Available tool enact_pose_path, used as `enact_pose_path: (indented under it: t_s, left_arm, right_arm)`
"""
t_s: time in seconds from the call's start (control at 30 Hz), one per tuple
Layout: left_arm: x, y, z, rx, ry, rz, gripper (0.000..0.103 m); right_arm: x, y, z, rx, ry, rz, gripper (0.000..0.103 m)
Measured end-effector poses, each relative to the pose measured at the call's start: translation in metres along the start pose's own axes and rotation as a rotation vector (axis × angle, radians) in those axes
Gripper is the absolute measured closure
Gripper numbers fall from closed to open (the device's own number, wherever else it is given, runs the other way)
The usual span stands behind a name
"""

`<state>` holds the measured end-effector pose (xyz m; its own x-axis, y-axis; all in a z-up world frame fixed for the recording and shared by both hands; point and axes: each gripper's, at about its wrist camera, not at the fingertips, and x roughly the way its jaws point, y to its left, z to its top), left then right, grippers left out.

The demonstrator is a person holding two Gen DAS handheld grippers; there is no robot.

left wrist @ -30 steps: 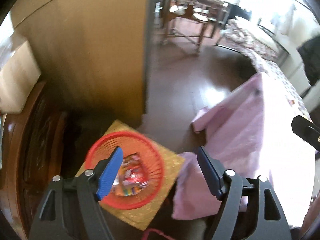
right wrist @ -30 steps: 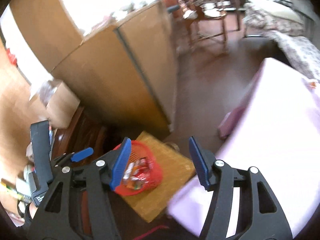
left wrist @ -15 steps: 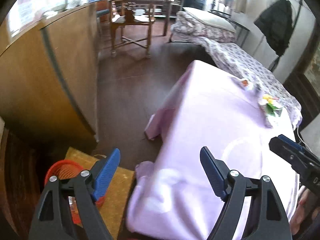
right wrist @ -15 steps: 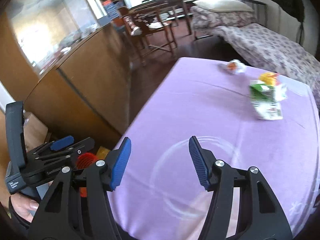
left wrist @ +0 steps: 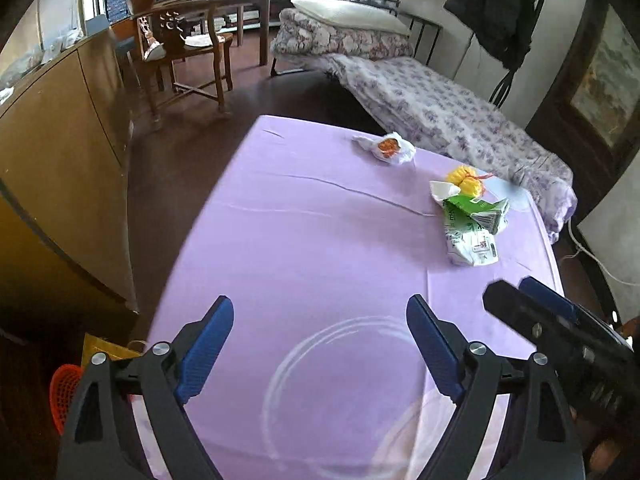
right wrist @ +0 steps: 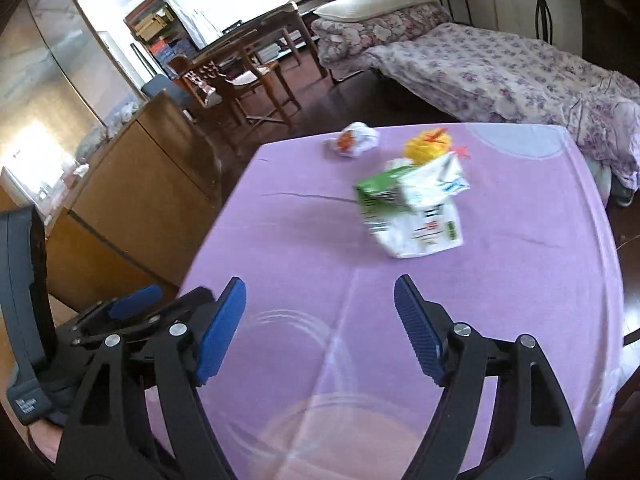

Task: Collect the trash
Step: 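Grasp the green-white snack bag with the right tool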

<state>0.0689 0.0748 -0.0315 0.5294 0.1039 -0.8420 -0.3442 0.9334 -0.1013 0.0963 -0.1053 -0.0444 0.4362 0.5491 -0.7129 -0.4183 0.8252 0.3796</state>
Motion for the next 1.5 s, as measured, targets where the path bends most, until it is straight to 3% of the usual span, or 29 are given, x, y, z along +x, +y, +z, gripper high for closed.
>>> enact_pose_path:
  t_s: [0.17, 0.33, 0.53, 0.63, 0.77, 0.93, 1.27, 1.33, 1.47, 1.5]
  left_arm:
    - [0.018, -0.026, 0.013, 0.023, 0.005, -0.029, 0.016]
    - [0.037, -0.02, 0.009, -0.02, 0.032, -0.046, 0.016]
    - [0.049, -0.01, 0.003, 0.014, 0.047, -0.022, 0.016]
    - [0.053, -0.006, 0.002, 0.03, 0.053, -0.007, 0.016]
    - [0.055, 0.0, 0.004, 0.032, 0.049, -0.003, 0.016]
    - [0.052, 0.01, 0.007, 0.008, 0.038, 0.007, 0.016]
    - [0.054, 0.021, 0.012, -0.028, 0.048, 0.022, 0.016]
    - [0.054, 0.021, 0.012, -0.026, 0.049, 0.022, 0.016]
    - [0.054, 0.02, 0.012, -0.023, 0.048, 0.022, 0.016]
    - [0.055, 0.02, 0.011, -0.022, 0.047, 0.024, 0.016]
  right_arm:
    - [0.001, -0.024, 0.003, 0.031, -0.017, -0.04, 0.028]
    - [-0.007, -0.047, 0.007, 0.061, -0.068, -0.084, 0.028]
    - [-0.011, -0.066, 0.01, 0.103, -0.108, -0.128, 0.028]
    - [0.001, -0.065, 0.016, 0.102, -0.107, -0.153, 0.028]
    - [0.011, -0.052, 0.023, 0.075, -0.116, -0.165, 0.017]
    - [0.033, -0.033, 0.038, 0.048, -0.12, -0.209, 0.012]
    - [0.079, -0.031, 0.067, 0.112, -0.049, -0.305, 0.012]
    - [0.08, -0.031, 0.066, 0.099, -0.036, -0.309, 0.015]
    - [0.07, -0.034, 0.056, 0.099, 0.002, -0.266, 0.039]
    - [0.066, -0.036, 0.054, 0.102, 0.009, -0.26, 0.041]
